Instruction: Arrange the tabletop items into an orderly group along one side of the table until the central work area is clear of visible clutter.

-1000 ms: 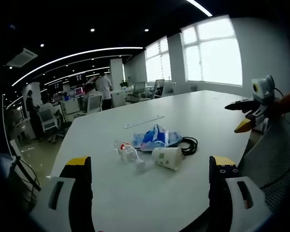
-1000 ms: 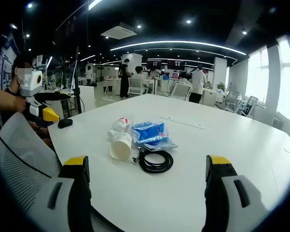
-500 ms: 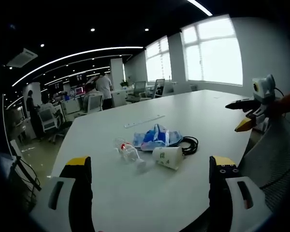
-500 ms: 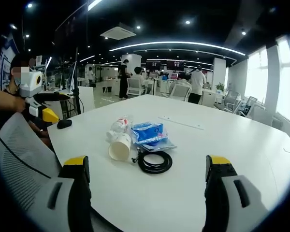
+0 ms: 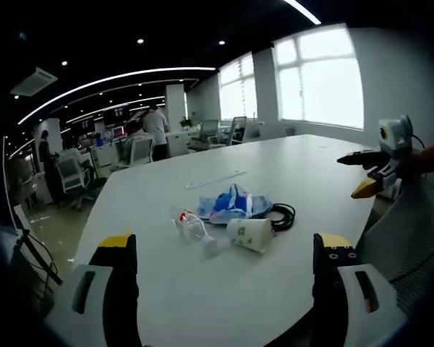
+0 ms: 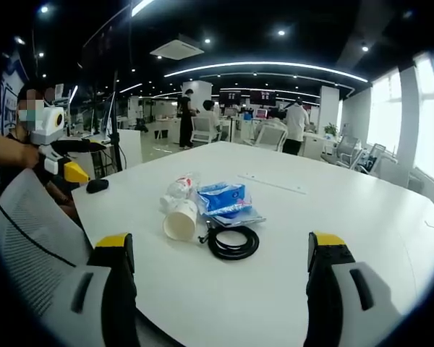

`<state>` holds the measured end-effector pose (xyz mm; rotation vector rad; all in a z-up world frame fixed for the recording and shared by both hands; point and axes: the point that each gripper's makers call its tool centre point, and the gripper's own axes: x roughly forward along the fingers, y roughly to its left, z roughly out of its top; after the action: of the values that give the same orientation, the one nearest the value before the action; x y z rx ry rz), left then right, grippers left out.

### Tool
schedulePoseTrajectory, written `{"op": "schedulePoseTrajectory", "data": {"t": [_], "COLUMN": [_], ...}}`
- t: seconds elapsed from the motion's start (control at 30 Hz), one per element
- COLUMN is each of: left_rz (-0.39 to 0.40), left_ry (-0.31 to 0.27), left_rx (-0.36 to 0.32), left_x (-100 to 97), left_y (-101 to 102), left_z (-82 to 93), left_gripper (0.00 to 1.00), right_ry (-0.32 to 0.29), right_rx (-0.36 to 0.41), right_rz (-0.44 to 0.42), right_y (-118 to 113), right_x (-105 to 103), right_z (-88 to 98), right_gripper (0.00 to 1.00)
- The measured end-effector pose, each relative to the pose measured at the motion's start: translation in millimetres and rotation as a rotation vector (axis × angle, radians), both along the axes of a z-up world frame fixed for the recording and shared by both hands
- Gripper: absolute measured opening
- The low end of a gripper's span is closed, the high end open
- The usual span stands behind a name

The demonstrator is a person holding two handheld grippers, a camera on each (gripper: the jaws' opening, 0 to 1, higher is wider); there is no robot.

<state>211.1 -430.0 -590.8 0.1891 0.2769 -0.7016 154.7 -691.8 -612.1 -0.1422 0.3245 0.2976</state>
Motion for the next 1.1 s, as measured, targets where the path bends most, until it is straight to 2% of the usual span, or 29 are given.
{"op": "schedulePoseTrajectory", "data": {"t": [0.2,0.53,0.9,1.1], "left_rz": [-0.008,-0.015,0.043,0.074], "left_ry": [0.004,0.003,0.039,0.085], "left_rx": [0.038,0.025,0.002,0.008], "left_x": [5.8,35.1,80.8,107.2], "left_y": [0,-14,-26,-33], "left_z": [0.0,5.9,-2.5,-18.3], "left_gripper": [0.99,0.99,0.96,0.95], "right_ry": [0.002,0.003,0.002,-0.001], "right_rx": [0.001,0.003,-0.003,-0.018], "right_rz": [-0.004,-0.017,-0.030,-0.038], "right_y": [-1,-4,-7,-9], "right_x": [0,1,2,3], "right_z": [0.0,-0.1,-0.6,-0.2], "right_gripper": [1.00,1.00,1.00,1.00]}}
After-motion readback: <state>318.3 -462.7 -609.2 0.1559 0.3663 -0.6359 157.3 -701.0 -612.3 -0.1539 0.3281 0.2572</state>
